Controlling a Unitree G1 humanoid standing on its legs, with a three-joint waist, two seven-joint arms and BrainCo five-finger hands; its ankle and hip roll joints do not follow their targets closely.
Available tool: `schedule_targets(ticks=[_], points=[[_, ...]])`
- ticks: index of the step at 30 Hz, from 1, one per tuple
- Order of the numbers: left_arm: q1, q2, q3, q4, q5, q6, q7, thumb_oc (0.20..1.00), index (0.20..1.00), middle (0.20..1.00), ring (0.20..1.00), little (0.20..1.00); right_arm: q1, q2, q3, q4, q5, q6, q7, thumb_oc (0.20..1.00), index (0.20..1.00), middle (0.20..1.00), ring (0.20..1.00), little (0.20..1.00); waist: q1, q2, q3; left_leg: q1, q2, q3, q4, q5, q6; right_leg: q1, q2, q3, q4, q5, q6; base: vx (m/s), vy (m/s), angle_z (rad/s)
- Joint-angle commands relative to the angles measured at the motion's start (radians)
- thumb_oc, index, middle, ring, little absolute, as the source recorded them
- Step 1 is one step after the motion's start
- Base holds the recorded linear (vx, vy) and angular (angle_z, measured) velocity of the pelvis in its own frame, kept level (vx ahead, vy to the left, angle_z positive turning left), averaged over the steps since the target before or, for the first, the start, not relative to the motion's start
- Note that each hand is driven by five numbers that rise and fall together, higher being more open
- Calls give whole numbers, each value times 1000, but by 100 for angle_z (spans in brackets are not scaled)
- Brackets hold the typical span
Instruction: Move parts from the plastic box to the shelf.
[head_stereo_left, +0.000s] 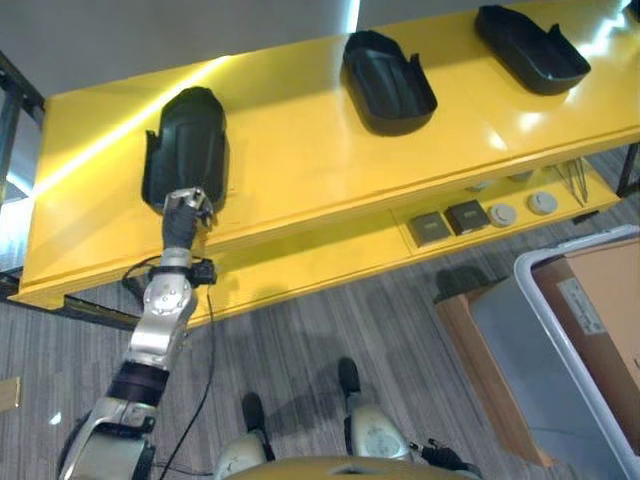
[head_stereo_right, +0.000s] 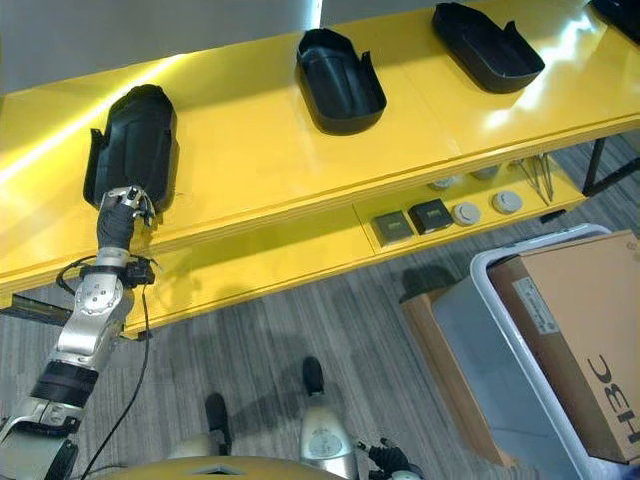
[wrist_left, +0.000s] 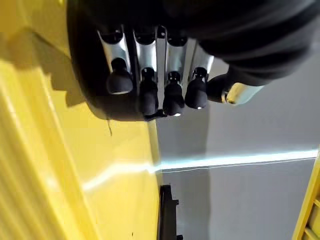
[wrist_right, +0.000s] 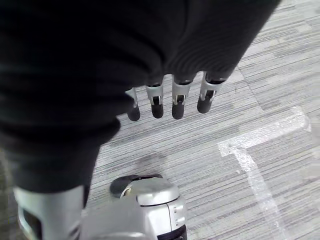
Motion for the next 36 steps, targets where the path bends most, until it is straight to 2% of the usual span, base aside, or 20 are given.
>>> schedule_targets(ticks=[1, 16, 20, 23, 25, 26, 28, 32, 34, 36], points=[[-84, 61, 18, 66, 2, -60, 46, 200, 200, 200, 200, 200, -17, 8, 62, -2, -19, 2, -17, 1000, 1000, 1000, 1000, 1000, -6, -13, -3, 26, 18, -5, -1, -25, -7, -58, -43, 30, 163, -83, 54, 20, -1, -15], [-189, 84, -7, 128, 8, -63, 81, 200, 200, 200, 200, 200, -26, -1, 81, -10, -24, -4, -21, 1000, 1000, 1000, 1000, 1000, -32, -9, 5, 33, 24, 16, -1, -29, -11, -82, -29, 67, 171, -83, 55, 6, -2, -5], [-174, 79, -9, 68, 19, -66, 71, 200, 200, 200, 200, 200, -25, 1, 72, -9, -21, -5, -24, 1000, 1000, 1000, 1000, 1000, -28, -9, 0, 49, 24, 14, -1, -35, -10, -64, -29, 62, 171, -89, 53, 10, -4, -5], [-138, 91, -9, -13, 93, -64, 68, 200, 200, 200, 200, 200, -20, 4, 62, -3, -17, -2, -25, 1000, 1000, 1000, 1000, 1000, -20, -8, -7, 61, 24, 5, -1, -40, -10, -39, -34, 52, 168, -94, 52, 25, -12, -3], [-44, 72, 13, -122, 207, -79, 102, 200, 200, 200, 200, 200, -11, 22, 52, -5, -8, -7, -24, 1000, 1000, 1000, 1000, 1000, 1, -15, -37, 86, 21, -4, -1, -48, -9, 11, -41, 29, 153, -100, 50, 49, -33, 15], [-40, 71, 14, -126, 209, -77, 103, 200, 200, 200, 200, 200, -9, 22, 53, -5, -8, -8, -24, 1000, 1000, 1000, 1000, 1000, 0, -15, -37, 88, 21, -5, -1, -48, -9, 15, -41, 27, 151, -99, 50, 36, -25, 29], [102, 78, 56, -229, 316, -84, 123, 200, 200, 200, 200, 200, -6, 38, 40, 9, -1, -11, -30, 1000, 1000, 1000, 1000, 1000, 32, -24, -79, 118, 16, -12, -1, -60, -5, 71, -50, 11, 113, -96, 52, 34, -25, 26], [278, 54, 78, -301, 357, -85, 136, 200, 200, 200, 200, 200, -23, 48, 30, 30, 0, -9, -49, 1000, 1000, 1000, 1000, 1000, 87, -37, -122, 160, 8, -39, -1, -69, 3, 135, -55, -17, 100, -108, 50, 14, -25, 17], [355, 41, 73, -283, 374, -79, 148, 200, 200, 200, 200, 200, -29, 52, 28, 33, 2, -9, -57, 1000, 1000, 1000, 1000, 1000, 113, -47, -136, 174, 5, -52, 1, -68, 8, 162, -59, -32, 100, -112, 45, 11, -14, 26], [410, 48, 59, -260, 413, -66, 163, 576, 576, 576, 576, 576, -32, 54, 24, 43, 8, -10, -68, 1000, 1000, 1000, 1000, 1000, 135, -53, -143, 184, 2, -65, 4, -71, 11, 189, -62, -47, 97, -120, 44, -5, -5, 27]])
